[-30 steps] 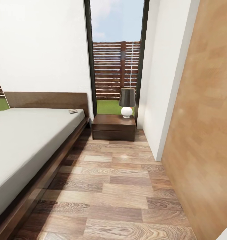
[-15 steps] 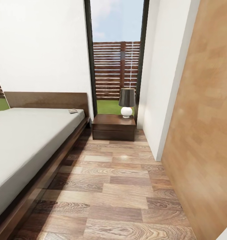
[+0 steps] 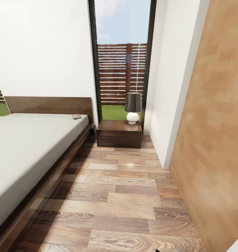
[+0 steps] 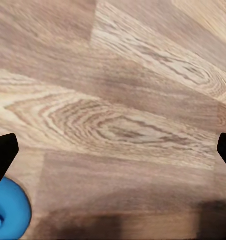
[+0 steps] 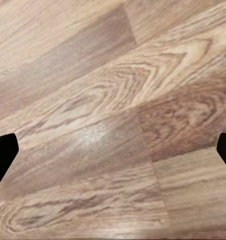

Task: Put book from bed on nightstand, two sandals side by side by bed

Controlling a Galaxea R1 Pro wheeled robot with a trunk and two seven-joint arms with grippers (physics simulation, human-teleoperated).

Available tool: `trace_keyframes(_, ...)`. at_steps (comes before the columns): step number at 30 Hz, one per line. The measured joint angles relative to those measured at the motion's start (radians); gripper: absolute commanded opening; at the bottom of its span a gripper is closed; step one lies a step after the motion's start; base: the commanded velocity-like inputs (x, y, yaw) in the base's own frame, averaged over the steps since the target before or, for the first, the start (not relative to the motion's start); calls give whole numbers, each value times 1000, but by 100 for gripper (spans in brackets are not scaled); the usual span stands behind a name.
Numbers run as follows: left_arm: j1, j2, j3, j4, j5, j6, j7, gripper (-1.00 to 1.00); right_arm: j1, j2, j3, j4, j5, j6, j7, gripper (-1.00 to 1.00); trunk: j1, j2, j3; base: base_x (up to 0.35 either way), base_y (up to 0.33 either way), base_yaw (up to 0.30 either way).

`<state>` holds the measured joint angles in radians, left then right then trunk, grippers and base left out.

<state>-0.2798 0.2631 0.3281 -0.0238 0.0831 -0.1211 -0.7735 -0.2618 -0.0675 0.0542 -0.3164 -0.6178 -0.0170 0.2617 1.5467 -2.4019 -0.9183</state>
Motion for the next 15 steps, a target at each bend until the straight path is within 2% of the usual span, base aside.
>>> trace_keyframes(4,0,2,3,-22,3,0,26,100,0,11,0,-43,0,59,-50,100,0,0,0,0,0,0)
trace_keyframes(9,0,-4,5,-101,6,16,101,100,0,16,0,-66,0,92,-80,100,0,0,0,0,0,0)
trace_keyframes(11,-1,-17,5,-160,8,54,153,100,0,18,0,-71,1,97,-90,100,0,0,0,0,0,0)
trace_keyframes(15,-1,-45,0,-248,9,135,206,100,0,19,0,-72,2,98,-97,100,0,0,0,0,0,0)
